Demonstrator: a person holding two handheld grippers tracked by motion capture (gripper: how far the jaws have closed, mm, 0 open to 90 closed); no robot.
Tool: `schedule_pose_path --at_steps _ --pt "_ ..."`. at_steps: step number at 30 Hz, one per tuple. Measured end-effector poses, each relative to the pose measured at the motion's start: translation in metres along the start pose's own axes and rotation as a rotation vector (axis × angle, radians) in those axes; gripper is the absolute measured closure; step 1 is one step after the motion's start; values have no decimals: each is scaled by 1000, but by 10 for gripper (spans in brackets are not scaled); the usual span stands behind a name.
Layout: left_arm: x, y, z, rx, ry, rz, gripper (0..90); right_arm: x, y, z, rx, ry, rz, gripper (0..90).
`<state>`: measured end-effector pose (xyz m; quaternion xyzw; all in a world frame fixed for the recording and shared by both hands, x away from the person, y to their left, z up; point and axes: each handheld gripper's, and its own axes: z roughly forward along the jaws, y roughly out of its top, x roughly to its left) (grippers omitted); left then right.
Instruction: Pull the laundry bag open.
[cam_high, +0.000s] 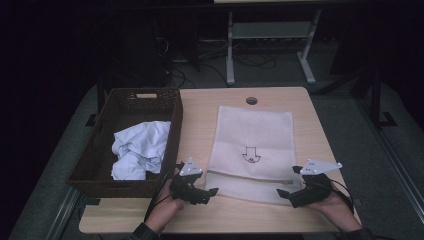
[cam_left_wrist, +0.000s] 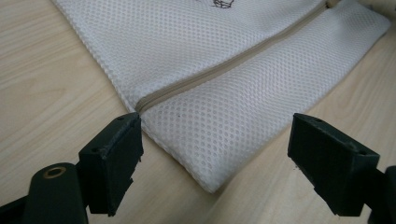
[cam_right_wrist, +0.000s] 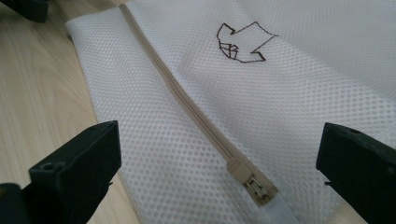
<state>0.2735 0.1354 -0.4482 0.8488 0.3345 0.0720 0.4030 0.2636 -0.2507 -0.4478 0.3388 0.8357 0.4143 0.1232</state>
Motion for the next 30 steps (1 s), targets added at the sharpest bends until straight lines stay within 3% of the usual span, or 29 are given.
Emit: schedule_pose_path --at_steps 4,7,16,30 --pt "-2 -3 -1 -1 -6 3 175 -8 -1 -3 22 -1 -1 0" --pt "-2 -3 -1 1 -8 6 175 -14 -5 -8 45 -8 -16 71" --pt "-1 -3 -1 -1 -14 -1 176 -36 -20 -15 89 -26 12 88" --pt "0 -3 -1 0 -19 -2 175 -40 -27 -9 154 6 -18 205"
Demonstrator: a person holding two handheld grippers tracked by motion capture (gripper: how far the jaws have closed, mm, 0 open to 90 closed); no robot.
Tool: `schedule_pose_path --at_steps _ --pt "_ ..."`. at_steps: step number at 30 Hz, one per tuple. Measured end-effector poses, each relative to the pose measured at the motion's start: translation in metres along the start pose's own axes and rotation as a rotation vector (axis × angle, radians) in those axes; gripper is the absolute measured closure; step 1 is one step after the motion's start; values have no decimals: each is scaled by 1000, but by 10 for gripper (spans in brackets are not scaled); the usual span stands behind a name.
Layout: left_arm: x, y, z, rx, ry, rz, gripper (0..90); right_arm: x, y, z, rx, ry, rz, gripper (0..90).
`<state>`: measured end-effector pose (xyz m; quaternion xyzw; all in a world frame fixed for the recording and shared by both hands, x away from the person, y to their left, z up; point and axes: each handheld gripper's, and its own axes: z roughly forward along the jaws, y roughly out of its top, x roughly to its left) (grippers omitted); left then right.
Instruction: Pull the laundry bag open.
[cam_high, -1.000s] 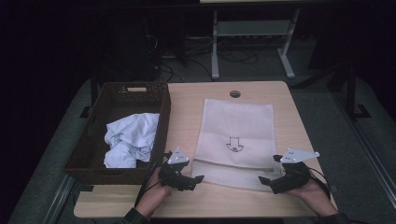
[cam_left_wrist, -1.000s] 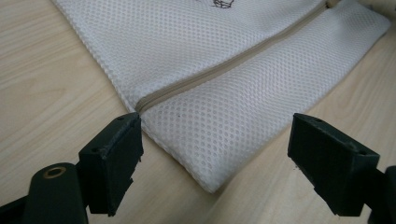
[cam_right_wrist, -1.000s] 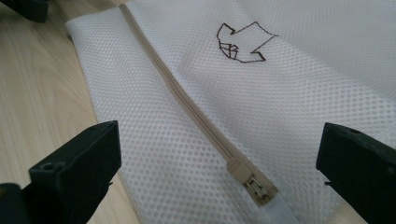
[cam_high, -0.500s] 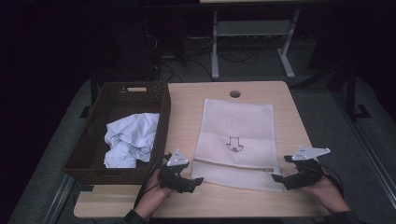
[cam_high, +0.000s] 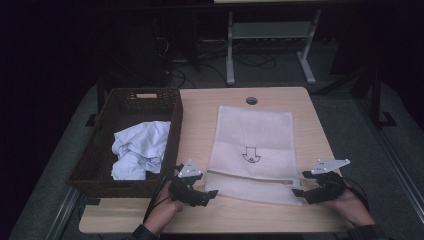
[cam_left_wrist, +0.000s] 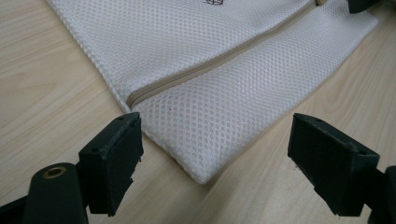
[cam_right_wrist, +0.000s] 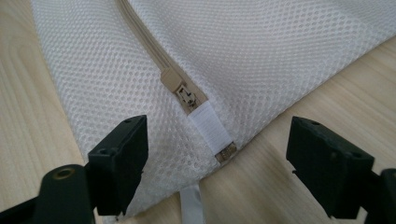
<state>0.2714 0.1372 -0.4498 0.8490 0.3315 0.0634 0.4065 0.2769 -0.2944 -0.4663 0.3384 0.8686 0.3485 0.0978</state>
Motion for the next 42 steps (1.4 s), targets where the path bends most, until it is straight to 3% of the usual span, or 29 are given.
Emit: schedule_pose_path --at_steps 14,28,34,42 --pt "0 0 0 -1 -5 -3 175 6 -2 3 20 8 -59 424" --pt "1 2 -1 -1 -26 -10 175 9 3 2 43 21 -37 705" --pt "5 2 -3 -15 -30 -49 175 10 5 3 58 27 -20 800" --pt "3 4 -6 -9 -62 3 176 11 10 2 60 18 -10 812"
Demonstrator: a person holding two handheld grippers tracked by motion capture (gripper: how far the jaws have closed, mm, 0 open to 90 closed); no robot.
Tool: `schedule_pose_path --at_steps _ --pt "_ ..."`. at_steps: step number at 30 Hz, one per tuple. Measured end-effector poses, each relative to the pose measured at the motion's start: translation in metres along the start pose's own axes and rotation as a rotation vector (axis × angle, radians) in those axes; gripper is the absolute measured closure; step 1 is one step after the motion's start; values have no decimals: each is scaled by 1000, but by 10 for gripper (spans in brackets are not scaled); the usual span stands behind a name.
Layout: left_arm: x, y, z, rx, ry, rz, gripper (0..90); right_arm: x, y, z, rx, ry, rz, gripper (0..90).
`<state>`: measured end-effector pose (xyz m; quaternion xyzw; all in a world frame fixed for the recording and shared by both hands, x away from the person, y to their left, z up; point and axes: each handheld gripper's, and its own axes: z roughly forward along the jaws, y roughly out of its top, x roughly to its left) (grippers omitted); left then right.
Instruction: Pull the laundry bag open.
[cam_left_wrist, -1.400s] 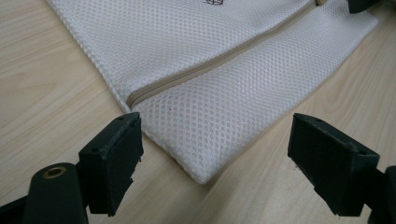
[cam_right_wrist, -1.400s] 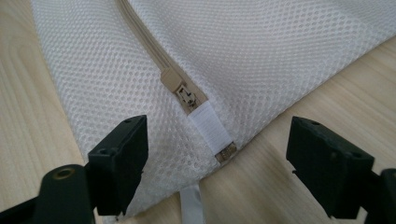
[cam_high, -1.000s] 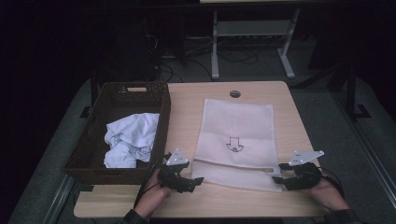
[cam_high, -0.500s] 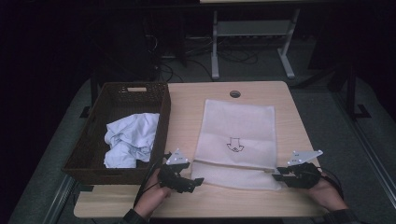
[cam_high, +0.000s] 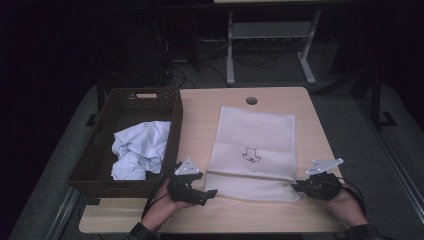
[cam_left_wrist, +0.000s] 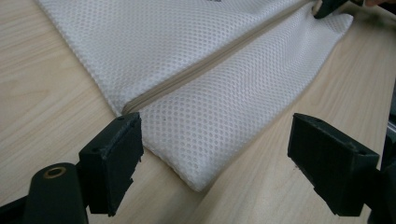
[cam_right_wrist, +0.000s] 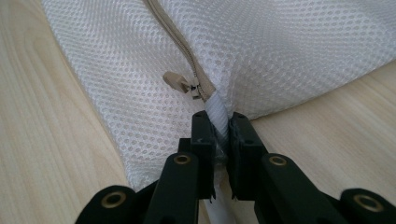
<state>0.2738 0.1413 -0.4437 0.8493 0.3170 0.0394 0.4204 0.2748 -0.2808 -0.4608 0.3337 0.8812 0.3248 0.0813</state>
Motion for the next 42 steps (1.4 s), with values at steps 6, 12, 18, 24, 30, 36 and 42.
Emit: schedule_pose_path --at_steps 6,12,18,24,30,36,42 --pt "-3 0 1 21 -18 41 191 5 7 -3 -33 -3 5 812" --pt "-6 3 2 14 -43 59 179 11 12 -3 -61 2 -1 813" --pt "-12 7 8 15 -86 75 179 16 16 -1 -81 16 -11 813" --pt "-17 17 16 14 -136 80 182 18 18 -1 -88 20 -15 813" --pt "-24 30 24 1 -176 101 193 19 19 -1 -92 21 -20 813" --pt "-30 37 32 11 -186 114 209 20 19 -1 -97 22 -23 813" --pt "-34 44 37 -17 -202 104 200 20 19 -2 -105 25 -25 813"
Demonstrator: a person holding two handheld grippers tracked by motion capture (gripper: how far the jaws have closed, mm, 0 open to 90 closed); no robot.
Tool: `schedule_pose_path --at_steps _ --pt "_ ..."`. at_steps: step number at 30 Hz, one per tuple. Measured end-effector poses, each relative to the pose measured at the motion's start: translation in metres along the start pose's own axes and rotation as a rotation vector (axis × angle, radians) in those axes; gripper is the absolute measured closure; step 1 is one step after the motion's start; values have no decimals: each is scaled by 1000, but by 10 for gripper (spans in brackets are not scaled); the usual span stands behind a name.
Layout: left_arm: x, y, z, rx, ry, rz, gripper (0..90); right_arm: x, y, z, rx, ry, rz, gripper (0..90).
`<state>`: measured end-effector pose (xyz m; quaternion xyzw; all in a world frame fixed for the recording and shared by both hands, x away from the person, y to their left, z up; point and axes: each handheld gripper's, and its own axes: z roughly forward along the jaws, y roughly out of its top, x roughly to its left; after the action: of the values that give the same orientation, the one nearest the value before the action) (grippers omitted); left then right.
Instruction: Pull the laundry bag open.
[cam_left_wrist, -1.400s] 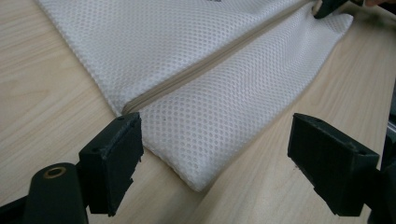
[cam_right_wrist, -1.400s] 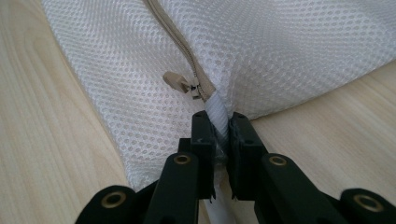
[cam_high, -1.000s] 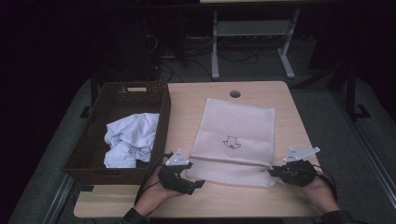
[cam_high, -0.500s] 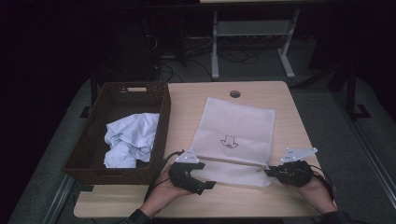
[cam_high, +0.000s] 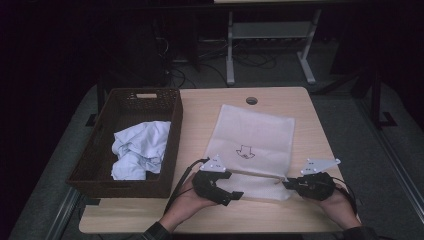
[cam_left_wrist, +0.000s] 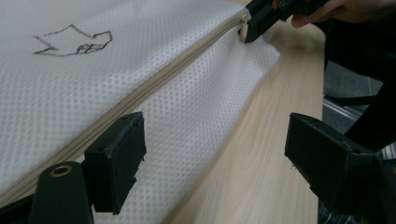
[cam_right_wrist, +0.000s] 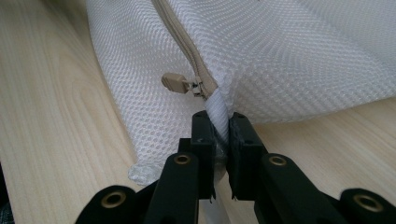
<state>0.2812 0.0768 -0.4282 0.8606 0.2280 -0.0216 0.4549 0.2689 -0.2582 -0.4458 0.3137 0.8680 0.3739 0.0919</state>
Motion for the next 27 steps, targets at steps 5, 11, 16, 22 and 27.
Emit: schedule_pose_path --at_steps 5,11,16,22,27 --pt "-2 6 8 0 -25 1 209 1 1 0 -6 7 -1 813" --pt "-8 12 21 5 -40 35 221 3 2 -1 -12 13 -4 812" --pt "-10 15 25 8 -43 45 234 3 2 -1 -13 13 -3 812" --pt "-18 22 38 22 -53 83 277 5 2 -1 -17 12 -11 813" --pt "-20 26 44 21 -69 96 327 6 3 -1 -19 15 -10 812"
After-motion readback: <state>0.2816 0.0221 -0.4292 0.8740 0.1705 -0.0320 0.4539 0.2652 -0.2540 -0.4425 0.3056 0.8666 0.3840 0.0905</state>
